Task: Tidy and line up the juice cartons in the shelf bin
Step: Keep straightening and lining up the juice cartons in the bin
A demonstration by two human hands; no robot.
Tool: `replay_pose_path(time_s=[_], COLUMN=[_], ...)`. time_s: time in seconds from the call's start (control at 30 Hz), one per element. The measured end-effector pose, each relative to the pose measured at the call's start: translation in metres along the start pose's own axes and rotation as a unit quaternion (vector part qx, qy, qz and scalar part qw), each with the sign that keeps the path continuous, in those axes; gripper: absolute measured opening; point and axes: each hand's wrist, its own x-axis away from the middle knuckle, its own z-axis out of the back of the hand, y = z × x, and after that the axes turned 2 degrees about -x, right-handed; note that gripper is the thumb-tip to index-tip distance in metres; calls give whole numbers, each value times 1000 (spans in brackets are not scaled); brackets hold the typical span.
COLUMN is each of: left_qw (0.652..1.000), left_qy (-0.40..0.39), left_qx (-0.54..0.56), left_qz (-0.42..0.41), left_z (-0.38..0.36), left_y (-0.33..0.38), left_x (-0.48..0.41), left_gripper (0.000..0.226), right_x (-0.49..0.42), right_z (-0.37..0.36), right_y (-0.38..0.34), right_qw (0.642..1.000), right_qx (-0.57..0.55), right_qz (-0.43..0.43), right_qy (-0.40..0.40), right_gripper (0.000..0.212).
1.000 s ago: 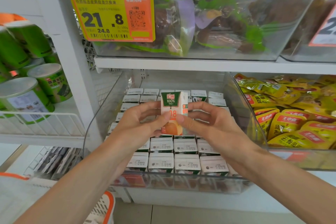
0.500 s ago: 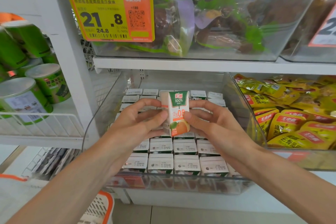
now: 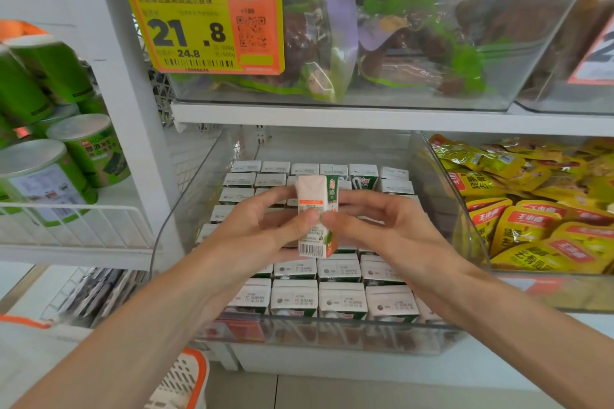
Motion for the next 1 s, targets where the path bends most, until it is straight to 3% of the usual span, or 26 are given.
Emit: replay_pose_path(time_s=[0.1, 0.27, 0.5, 0.83, 1.0], left_qw=[997, 976, 955, 944, 944], left_qy=[48, 72, 96, 125, 122], left_qx=[-54, -167, -208, -201, -214], left_qz=[-21, -123, -188, -230, -221], left_z=[2, 0, -1, -6, -4], left_y=[0, -3, -5, -3, -5], left_x=[-2, -5, -8, -5, -8], left_gripper=[62, 61, 62, 52, 60], right_x=[-2, -2, -2, -1, -2], right_z=[0, -3, 0, -9, -9], right_y=[3, 8, 7, 0, -2], right_qw=[1000, 992, 980, 993, 993], right_qx=[-17, 56, 96, 24, -67], right_qz=[12, 114, 174, 119, 100], right_qy=[-8, -3, 15, -9, 12], right_gripper=[46, 55, 58, 61, 41])
